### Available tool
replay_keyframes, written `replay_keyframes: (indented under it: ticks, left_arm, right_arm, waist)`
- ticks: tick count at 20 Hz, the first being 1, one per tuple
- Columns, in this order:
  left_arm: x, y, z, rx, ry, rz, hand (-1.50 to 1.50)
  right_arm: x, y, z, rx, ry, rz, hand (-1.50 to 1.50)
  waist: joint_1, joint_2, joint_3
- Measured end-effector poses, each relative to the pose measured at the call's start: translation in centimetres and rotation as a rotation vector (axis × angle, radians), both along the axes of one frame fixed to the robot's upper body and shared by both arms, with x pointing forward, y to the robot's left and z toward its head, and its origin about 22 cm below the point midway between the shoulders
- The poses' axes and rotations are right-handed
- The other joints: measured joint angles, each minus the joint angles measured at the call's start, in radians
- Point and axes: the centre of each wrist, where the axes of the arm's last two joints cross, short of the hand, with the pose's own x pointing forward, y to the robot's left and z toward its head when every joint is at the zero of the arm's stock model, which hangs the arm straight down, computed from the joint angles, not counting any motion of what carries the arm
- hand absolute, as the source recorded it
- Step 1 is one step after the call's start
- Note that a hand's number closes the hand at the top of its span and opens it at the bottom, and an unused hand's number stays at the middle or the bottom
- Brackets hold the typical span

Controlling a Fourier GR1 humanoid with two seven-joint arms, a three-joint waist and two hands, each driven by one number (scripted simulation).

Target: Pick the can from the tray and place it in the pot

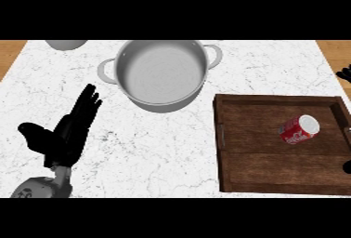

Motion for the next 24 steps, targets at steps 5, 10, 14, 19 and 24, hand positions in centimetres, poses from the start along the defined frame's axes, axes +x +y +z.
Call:
replay_keyframes:
  ticks: [5,10,14,19,24]
  left_arm:
    - [0.4,-0.3,1.0,-0.011,0.018,0.004,0.0]
    - [0.8,-1.3,1.8,-0.013,0.022,0.005,0.0]
    - [0.6,-1.4,1.7,-0.01,0.025,0.002,0.0]
    - [0.7,-1.3,2.0,-0.009,0.022,0.0,0.0]
    - [0.4,-1.2,1.8,-0.001,0.025,0.006,0.0]
  right_arm:
    - [-0.8,-4.5,5.3,-0.258,-0.034,-0.085,-1.5]
    - [-1.2,-5.3,9.5,-0.486,-0.024,-0.1,-1.5]
    - [-1.1,-4.7,10.9,-0.635,0.029,-0.099,-1.5]
    - [-0.5,-3.2,11.6,-0.742,0.111,-0.098,-1.5]
    - [0.2,-2.0,10.4,-0.787,0.176,-0.095,-1.5]
  waist:
    - [0.001,-0.003,-0.002]
    - [0.005,-0.003,-0.003]
    - [0.012,-0.003,-0.004]
    - [0.016,-0.002,-0.004]
    - [0.014,-0.003,-0.004]
